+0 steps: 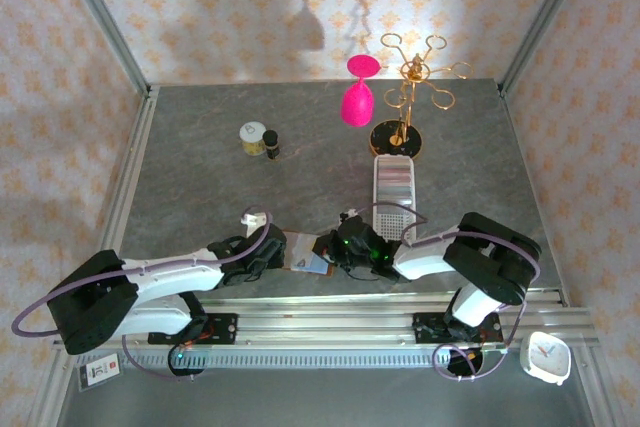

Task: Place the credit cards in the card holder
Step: Insert the credit card into the card slot.

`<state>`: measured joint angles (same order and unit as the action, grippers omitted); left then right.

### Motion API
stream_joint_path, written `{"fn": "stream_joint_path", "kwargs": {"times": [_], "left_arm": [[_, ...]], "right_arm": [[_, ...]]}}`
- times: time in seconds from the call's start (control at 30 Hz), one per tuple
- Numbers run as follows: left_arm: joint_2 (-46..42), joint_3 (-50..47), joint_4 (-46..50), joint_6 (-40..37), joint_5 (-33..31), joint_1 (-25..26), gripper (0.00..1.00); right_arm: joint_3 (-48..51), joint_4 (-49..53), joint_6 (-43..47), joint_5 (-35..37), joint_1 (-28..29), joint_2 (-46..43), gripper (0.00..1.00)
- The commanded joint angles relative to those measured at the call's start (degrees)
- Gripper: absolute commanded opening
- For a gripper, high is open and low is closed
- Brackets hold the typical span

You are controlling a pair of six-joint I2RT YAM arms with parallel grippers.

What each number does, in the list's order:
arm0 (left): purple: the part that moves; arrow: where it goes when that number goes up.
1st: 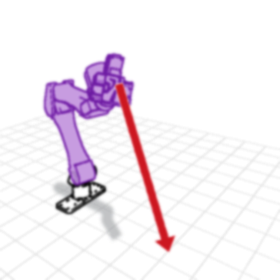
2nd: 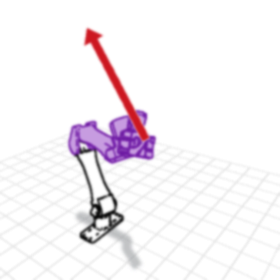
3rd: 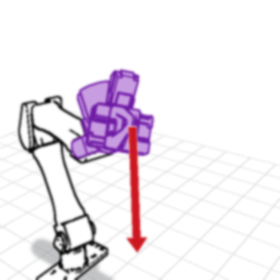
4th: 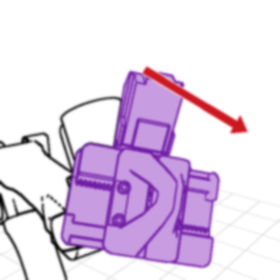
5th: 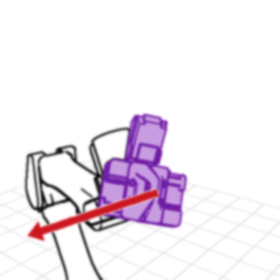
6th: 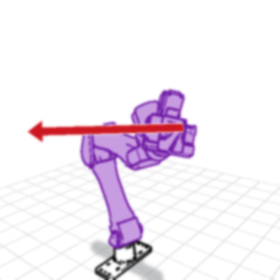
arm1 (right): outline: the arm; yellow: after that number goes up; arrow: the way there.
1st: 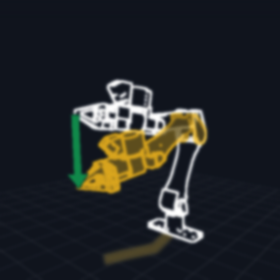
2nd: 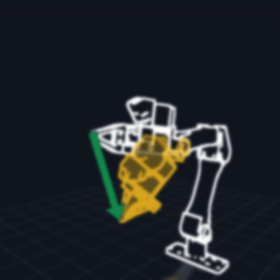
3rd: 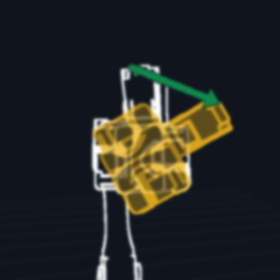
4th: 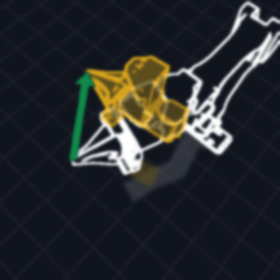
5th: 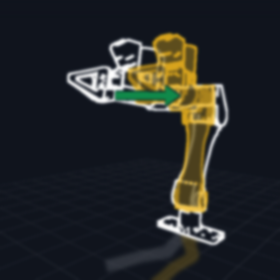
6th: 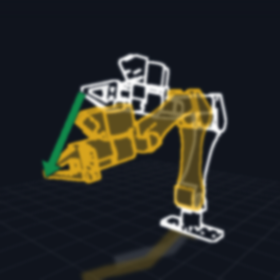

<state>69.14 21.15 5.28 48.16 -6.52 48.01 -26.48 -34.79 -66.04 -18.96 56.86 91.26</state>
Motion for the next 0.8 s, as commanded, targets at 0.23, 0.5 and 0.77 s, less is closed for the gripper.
{"fn": "stream_joint_path", "kwargs": {"times": [0.23, 0.5, 0.77], "left_arm": [[1.7, -2.0, -0.6, 0.7, 1.4, 0.4, 0.25], [1.6, -2.1, -1.0, 0.9, 1.5, 0.4, 0.25], [2.0, -2.3, -1.4, 0.9, 1.9, 0.5, 0.25]], "right_arm": [[-0.3, 0.6, -1.3, -0.5, 0.6, -0.5, 0.0], [-0.1, -0.7, -0.4, 0.5, 1.1, -0.5, 0.0], [2.2, -11.5, -1.9, -0.9, 1.1, 0.4, 0.0]]}}
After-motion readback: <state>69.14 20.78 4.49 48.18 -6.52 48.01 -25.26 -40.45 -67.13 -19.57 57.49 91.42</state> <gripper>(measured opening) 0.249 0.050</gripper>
